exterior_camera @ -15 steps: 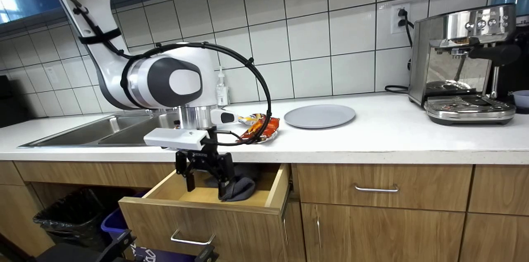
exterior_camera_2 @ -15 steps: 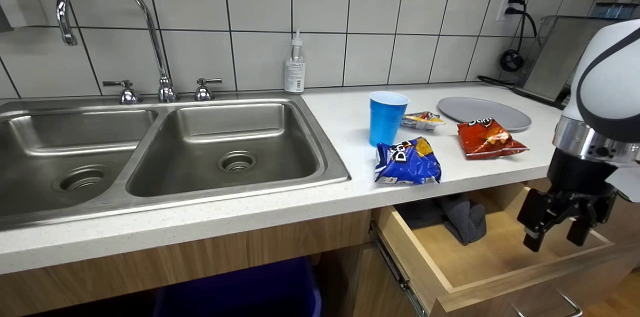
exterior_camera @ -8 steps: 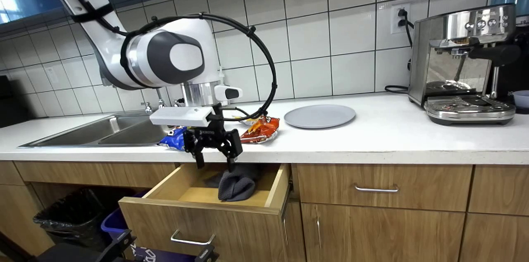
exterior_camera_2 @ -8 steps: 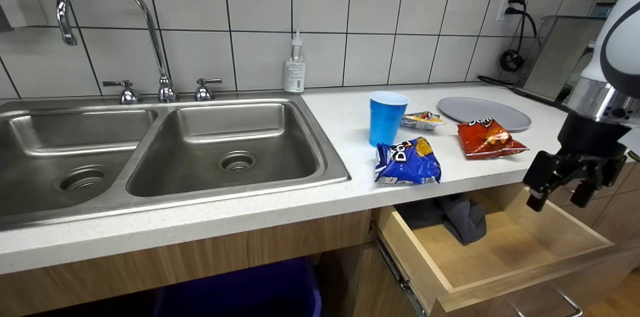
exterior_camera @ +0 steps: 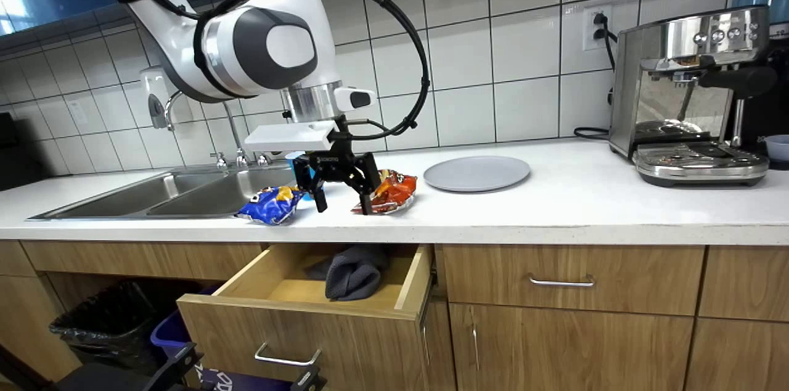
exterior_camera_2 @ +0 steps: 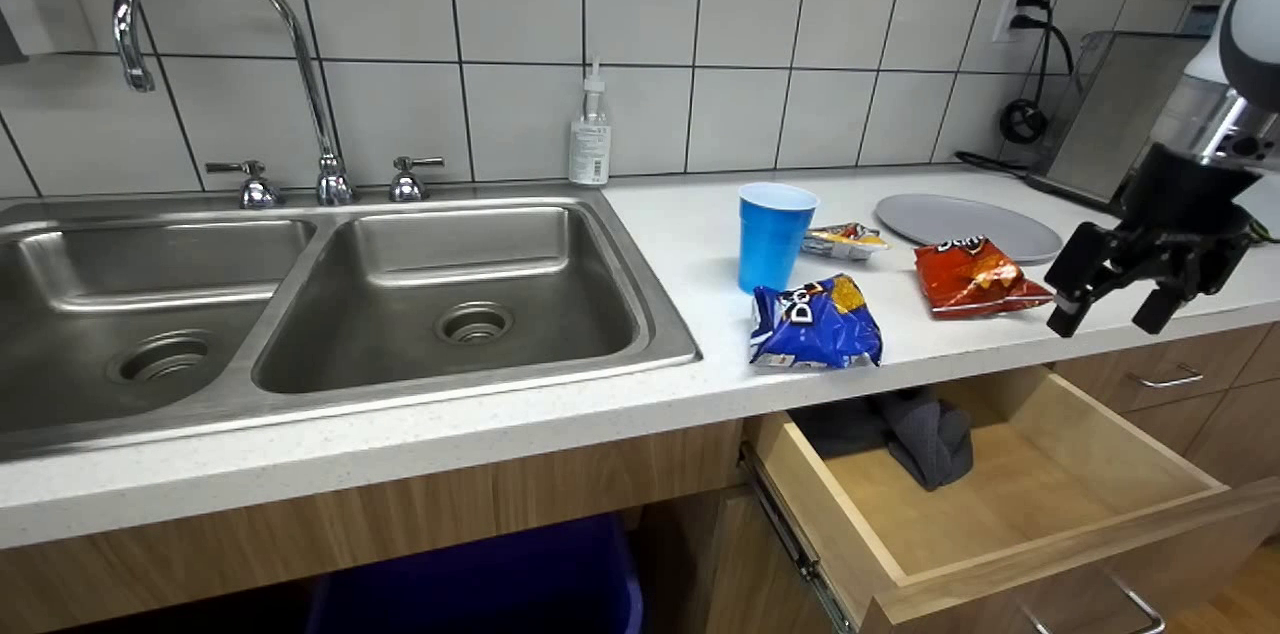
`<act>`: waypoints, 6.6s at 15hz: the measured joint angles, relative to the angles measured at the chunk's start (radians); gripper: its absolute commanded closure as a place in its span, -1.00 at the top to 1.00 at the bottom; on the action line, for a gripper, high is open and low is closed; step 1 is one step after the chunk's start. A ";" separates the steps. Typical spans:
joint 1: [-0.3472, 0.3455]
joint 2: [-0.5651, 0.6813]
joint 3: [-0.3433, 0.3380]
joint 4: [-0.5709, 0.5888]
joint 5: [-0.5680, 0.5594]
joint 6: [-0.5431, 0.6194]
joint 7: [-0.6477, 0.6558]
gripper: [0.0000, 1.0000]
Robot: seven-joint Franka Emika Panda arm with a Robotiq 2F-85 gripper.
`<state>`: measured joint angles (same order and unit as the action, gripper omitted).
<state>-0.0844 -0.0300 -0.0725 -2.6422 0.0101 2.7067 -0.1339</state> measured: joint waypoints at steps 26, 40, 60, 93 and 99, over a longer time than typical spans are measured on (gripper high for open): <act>-0.074 0.435 0.065 0.585 0.012 -0.011 -0.270 1.00; -0.074 0.531 0.104 0.696 -0.028 -0.020 -0.313 1.00; -0.071 0.594 0.089 0.710 -0.083 -0.026 -0.309 1.00; 0.019 0.251 0.001 0.239 -0.135 -0.029 -0.029 1.00; 0.019 0.223 -0.003 0.213 -0.135 -0.029 -0.022 1.00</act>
<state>-0.0650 0.1932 -0.0752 -2.4293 -0.1245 2.6779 -0.1561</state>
